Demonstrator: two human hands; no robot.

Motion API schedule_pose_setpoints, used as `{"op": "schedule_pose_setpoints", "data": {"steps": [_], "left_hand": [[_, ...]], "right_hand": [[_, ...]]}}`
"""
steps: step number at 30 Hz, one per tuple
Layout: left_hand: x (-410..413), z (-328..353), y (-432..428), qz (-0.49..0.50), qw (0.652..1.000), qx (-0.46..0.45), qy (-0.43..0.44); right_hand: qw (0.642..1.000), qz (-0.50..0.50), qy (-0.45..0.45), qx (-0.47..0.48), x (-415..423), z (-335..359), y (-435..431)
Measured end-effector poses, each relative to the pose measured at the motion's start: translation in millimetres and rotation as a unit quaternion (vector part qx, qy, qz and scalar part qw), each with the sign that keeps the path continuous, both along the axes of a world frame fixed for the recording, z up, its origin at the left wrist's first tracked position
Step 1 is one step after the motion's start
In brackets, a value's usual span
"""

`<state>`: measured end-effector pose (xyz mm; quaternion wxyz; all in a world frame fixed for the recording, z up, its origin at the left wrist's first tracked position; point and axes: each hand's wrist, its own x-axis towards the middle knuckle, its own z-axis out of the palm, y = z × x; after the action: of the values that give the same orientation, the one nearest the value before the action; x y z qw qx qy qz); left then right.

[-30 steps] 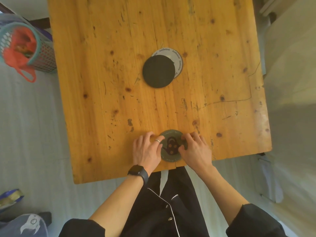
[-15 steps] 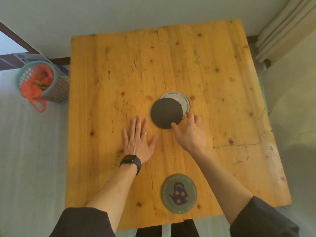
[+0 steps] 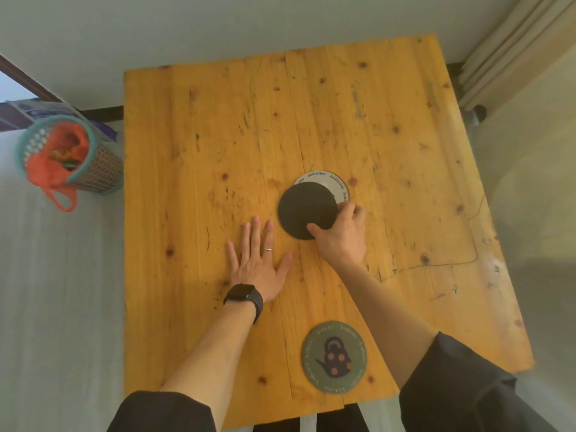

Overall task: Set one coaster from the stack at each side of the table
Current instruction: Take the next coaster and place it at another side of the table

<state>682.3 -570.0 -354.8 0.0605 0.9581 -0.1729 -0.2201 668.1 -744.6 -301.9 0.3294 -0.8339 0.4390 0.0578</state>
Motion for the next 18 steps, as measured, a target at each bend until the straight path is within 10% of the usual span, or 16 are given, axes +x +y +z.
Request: {"op": "schedule_pose_setpoints", "data": {"steps": [13,18], "left_hand": [[16,74,-9,0.086,0.976,-0.079,0.182],[-43,149,-38,0.266,0.781,-0.253,0.506]], "right_hand": [[0.968,-0.094,-0.132,0.19,-97,53,19],[0.987,-0.013,-0.144,0.071,-191,102,12]]}}
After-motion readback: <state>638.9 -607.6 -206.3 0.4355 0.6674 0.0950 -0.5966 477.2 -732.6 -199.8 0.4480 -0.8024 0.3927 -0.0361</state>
